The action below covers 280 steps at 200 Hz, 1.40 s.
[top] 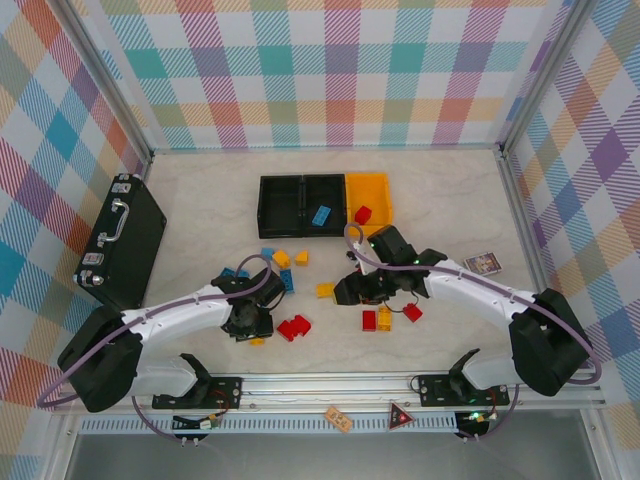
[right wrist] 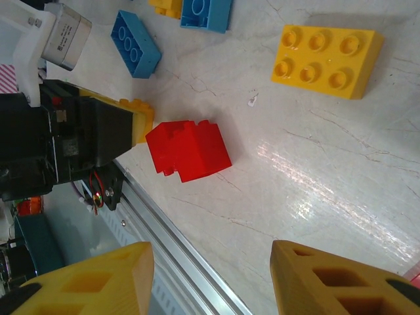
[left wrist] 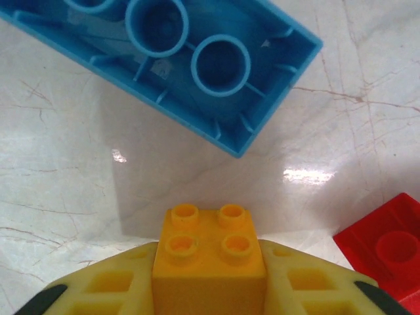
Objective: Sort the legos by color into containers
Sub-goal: Pick up the lego from the middle-left of the table, then place the lego in the container.
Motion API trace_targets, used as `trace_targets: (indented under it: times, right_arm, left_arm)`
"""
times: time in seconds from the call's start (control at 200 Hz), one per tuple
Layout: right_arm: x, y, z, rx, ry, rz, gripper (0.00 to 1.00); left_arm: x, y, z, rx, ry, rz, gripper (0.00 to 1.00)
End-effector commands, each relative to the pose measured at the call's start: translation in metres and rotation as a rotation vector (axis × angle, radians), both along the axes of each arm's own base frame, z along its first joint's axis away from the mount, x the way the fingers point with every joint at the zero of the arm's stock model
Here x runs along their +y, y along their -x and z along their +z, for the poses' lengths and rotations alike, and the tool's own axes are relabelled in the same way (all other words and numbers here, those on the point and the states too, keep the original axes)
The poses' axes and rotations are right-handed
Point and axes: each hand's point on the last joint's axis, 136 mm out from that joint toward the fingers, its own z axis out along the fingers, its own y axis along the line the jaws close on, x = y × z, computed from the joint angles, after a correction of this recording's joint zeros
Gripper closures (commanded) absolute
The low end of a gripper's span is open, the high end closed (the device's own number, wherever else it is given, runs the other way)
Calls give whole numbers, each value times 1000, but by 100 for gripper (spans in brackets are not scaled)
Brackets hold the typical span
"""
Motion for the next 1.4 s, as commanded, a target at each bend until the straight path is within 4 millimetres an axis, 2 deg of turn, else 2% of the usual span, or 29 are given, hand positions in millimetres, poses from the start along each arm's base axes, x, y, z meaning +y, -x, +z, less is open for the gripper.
trace_targets:
  times: [0.0,0.13,0.295,0.58,0.845,0.995,1.18,1.395]
  right_arm:
    - [3,5,5,4,-32,12,50]
    - [5,2,9,-8,-38,7,50]
    - [7,-11,16,-52,-32,-30,50]
    - [3,-50,31,-173,34,-167,49]
    - [-16,-90,45,-285,149,-305,45]
    - [-25,-107,42,-296,221,-364,44]
    - [-25,-110,33,-275,233,-385,45]
    - [-25,-107,25,-248,234,-392,45]
  left_arm:
    - [-2,-2,11,-27,3,-9,72]
    - [-6,-16,35,-102,24,-16,76]
    - [-19,-44,66,-199,33,-45,76]
    - [-49,-97,94,-284,69,-79,77]
    - [-59,-151,112,-338,83,-58,77]
    - [-60,-181,113,-349,91,-34,79]
    - [-54,-214,115,-370,90,-1,79]
    - [-39,-265,120,-416,52,42,78]
